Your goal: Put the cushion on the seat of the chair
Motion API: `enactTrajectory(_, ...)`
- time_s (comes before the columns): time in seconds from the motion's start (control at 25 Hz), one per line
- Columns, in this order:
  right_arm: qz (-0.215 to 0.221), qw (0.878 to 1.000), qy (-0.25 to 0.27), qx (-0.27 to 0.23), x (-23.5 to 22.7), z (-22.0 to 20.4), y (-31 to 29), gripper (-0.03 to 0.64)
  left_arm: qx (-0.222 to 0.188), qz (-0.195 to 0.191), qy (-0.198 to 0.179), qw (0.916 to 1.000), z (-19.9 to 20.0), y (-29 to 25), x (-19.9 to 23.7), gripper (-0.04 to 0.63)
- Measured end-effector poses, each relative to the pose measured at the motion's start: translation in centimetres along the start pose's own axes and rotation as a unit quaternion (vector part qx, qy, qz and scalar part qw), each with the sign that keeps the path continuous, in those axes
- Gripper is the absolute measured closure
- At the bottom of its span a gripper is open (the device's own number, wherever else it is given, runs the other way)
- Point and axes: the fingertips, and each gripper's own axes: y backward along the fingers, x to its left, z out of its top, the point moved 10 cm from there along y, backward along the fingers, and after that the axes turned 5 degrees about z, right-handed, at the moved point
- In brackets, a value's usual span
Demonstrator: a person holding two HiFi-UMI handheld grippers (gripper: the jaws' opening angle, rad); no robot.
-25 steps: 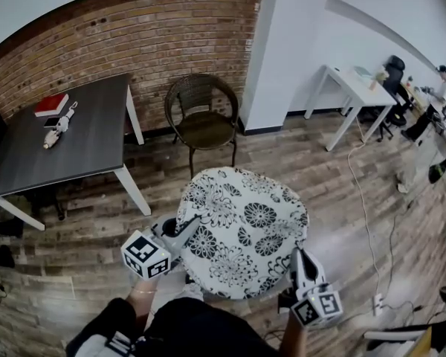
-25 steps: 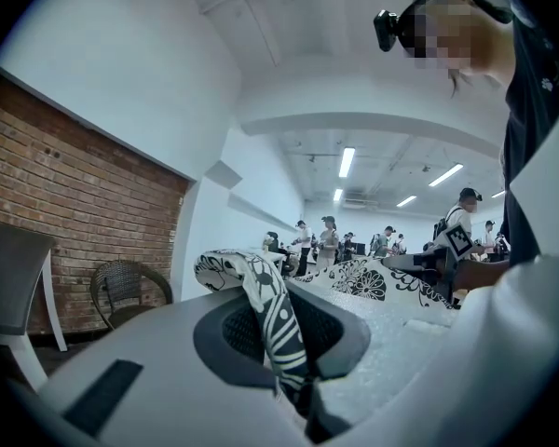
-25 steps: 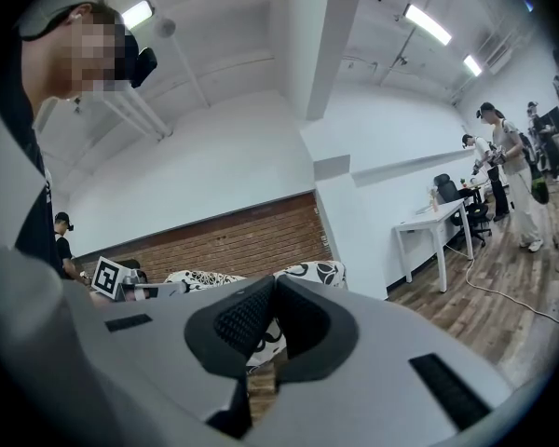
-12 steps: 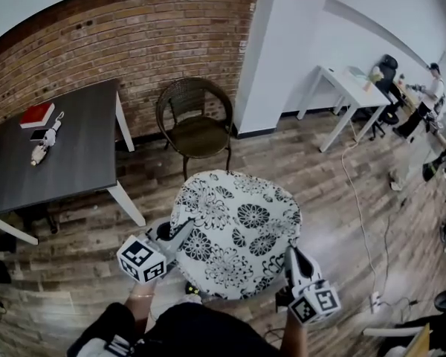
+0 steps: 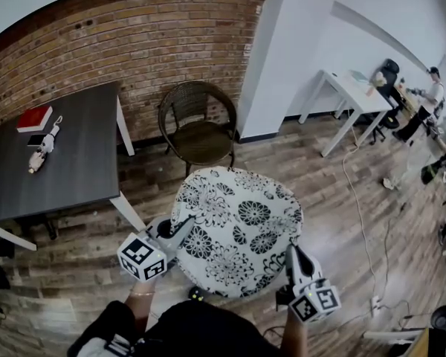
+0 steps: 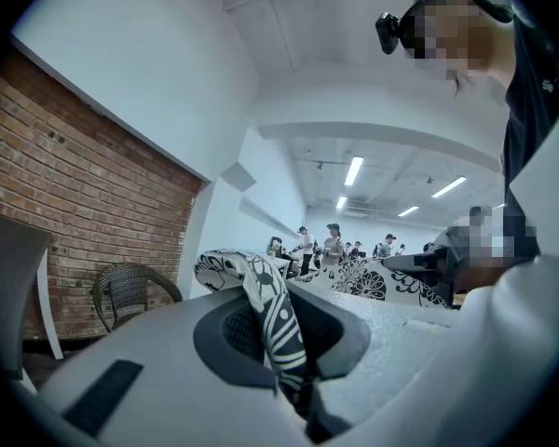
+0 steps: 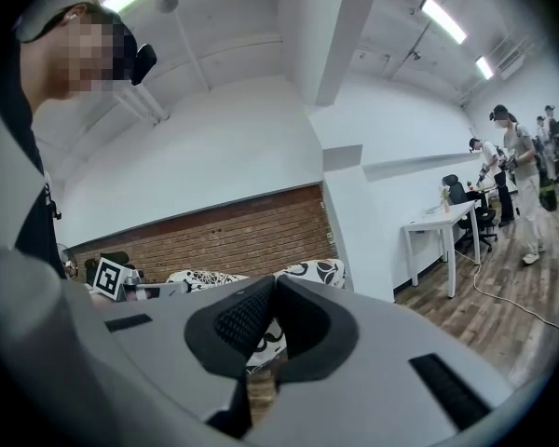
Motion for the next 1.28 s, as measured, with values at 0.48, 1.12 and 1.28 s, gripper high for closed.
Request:
enactTrajectory(0.48, -0.006, 1.000, -0.004, 0.016, 0.3, 0.3, -4.2, 0.611, 0.008, 0.001, 0.022, 0.9997, -0.1, -1.1, 4.0, 0.581)
enactTrajectory(1.12, 0.078, 0.997, -0.014, 0.024, -5.2, 2.8, -16.9, 0.611, -0.004, 0.087, 0.009, 0.9962, 2.7, -5.0, 9.8, 0.581)
enactTrajectory(1.28, 0.100, 0.994, -0.019, 0.031, -6.9, 3.1, -20.2, 0.611, 0.001, 0.109, 0.011, 0.9940, 2.8, -6.5, 11.2, 0.581)
